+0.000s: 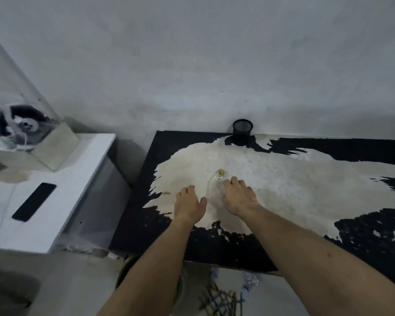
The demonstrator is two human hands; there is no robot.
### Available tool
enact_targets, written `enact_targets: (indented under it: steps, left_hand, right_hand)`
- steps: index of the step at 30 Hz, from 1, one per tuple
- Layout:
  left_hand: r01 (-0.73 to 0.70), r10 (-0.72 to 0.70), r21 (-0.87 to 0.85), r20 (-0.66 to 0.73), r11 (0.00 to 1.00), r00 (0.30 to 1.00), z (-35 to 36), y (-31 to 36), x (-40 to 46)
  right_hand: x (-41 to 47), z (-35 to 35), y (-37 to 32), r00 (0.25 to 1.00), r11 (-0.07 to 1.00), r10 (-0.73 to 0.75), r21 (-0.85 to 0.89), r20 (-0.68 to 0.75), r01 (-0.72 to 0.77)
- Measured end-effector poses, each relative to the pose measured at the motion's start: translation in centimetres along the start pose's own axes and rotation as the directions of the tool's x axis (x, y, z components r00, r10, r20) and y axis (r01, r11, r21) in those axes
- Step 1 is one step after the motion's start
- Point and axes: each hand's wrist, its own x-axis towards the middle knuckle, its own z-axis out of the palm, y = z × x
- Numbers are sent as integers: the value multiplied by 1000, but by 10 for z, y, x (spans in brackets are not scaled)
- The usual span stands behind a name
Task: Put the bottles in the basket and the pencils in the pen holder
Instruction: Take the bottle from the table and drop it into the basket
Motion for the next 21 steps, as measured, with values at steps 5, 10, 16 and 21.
enact_targets:
  steps: [5,10,16,21]
  left_hand:
    - [5,-3,-26,59,1000,998,50,23,55]
    - [50,-47,-50,73,997,996,77,36,92]
    - [202,-185,-180,106,963,977,82,44,98]
    - [127,-123,-250,31,960,992,63,17,70]
  right_hand:
    - [32,36,32,998,998,53,33,18,-54]
    - [40,69,45,997,992,64,102,35,-68]
    - [29,86,47,996,988,68,139,48,-75]
    - [10,80,24,996,988,53,139,71,-63]
